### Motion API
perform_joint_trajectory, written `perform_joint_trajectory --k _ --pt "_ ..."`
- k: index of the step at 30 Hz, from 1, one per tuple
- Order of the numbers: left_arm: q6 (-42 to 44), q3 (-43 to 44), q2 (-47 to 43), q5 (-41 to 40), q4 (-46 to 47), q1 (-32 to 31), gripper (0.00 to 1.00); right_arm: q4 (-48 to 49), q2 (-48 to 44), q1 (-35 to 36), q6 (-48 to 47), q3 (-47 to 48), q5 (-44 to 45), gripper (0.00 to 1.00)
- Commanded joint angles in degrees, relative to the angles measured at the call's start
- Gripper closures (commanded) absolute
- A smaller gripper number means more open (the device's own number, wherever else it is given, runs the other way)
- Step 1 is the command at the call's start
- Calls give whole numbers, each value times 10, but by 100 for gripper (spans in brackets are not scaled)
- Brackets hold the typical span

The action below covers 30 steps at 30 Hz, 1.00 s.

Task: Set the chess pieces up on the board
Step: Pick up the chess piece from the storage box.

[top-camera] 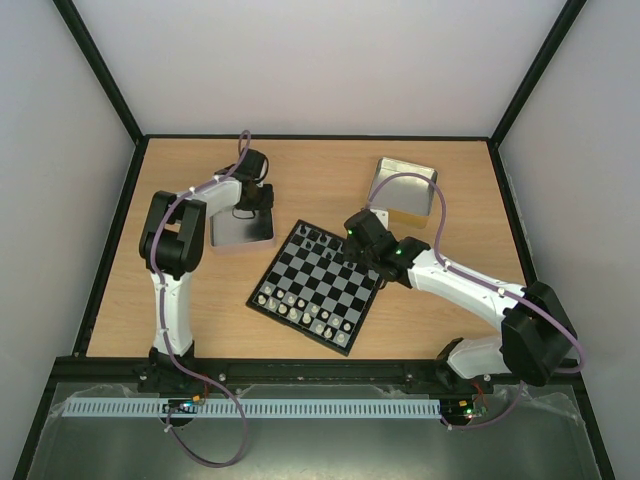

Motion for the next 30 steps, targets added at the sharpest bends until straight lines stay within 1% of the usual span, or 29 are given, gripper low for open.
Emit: perform_joint_trajectory --k 1,6,11,15,21,24,30 --pt "-2 1 16 2 -35 3 86 3 -11 3 10 -1 7 74" --pt "-16 -24 -18 4 -36 2 88 8 -21 4 13 -1 5 74" --pt "-36 -64 -71 22 -33 2 88 15 -32 4 15 -1 4 74" --pt "-49 -109 -124 42 -26 2 87 31 -46 3 20 -10 -3 74" --pt "-68 -177 -221 84 -1 3 87 80 -63 2 32 -28 -47 74" --pt "-71 -203 -261 144 19 1 87 103 -67 1 36 -29 -79 73" --pt "-69 -235 -319 309 90 -22 86 140 -96 -18 63 -35 -138 70"
